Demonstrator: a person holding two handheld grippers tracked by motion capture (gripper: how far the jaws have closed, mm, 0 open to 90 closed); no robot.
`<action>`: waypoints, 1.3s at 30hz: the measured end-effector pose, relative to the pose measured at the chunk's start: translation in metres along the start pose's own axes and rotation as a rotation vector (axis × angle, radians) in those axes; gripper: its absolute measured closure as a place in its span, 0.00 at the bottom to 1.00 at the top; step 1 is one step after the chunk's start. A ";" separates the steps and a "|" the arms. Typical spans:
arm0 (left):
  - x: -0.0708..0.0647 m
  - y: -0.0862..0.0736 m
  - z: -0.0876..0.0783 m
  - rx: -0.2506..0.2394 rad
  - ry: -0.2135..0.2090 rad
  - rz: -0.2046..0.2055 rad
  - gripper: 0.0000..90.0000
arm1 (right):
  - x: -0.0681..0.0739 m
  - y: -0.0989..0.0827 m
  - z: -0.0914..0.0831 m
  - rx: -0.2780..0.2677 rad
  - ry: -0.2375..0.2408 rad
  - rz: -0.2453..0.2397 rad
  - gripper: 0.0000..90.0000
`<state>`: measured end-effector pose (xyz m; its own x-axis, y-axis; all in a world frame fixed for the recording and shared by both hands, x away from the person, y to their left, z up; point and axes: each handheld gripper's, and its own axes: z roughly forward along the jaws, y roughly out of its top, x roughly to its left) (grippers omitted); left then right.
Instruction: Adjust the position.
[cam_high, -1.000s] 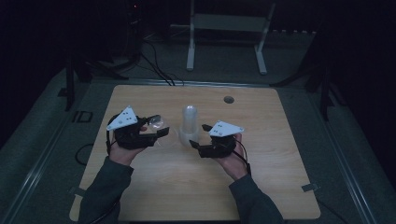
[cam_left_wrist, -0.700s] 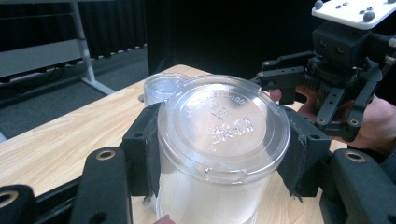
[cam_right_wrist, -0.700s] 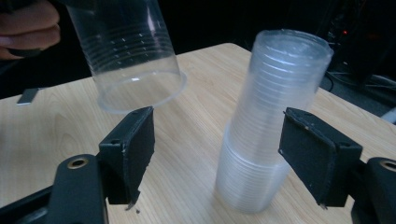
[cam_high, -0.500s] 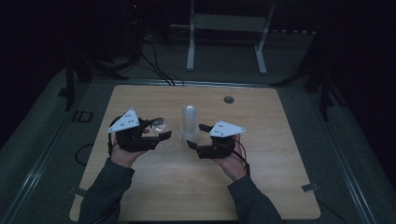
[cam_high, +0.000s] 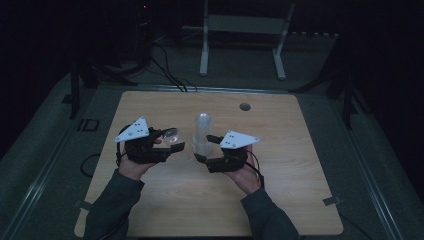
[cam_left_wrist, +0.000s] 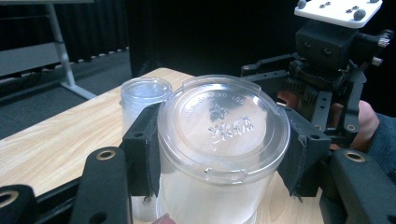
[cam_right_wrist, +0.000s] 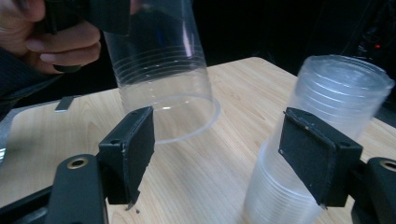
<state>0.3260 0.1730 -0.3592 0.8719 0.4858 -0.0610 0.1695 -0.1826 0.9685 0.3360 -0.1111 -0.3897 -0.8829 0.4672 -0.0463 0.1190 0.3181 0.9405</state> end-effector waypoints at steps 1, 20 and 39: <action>0.000 0.000 0.000 -0.004 -0.007 -0.001 0.45 | 0.001 0.000 0.001 -0.006 0.013 0.000 0.29; 0.003 -0.004 0.004 -0.017 -0.071 -0.030 0.45 | 0.003 -0.001 0.008 -0.056 0.094 0.022 0.29; 0.003 -0.006 0.006 -0.024 -0.170 -0.016 0.45 | 0.001 -0.006 0.014 -0.099 0.238 0.030 0.29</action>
<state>0.3302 0.1700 -0.3671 0.9347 0.3368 -0.1139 0.1742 -0.1545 0.9725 0.3404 -0.1009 -0.3999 -0.9630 0.2643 0.0518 0.1124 0.2195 0.9691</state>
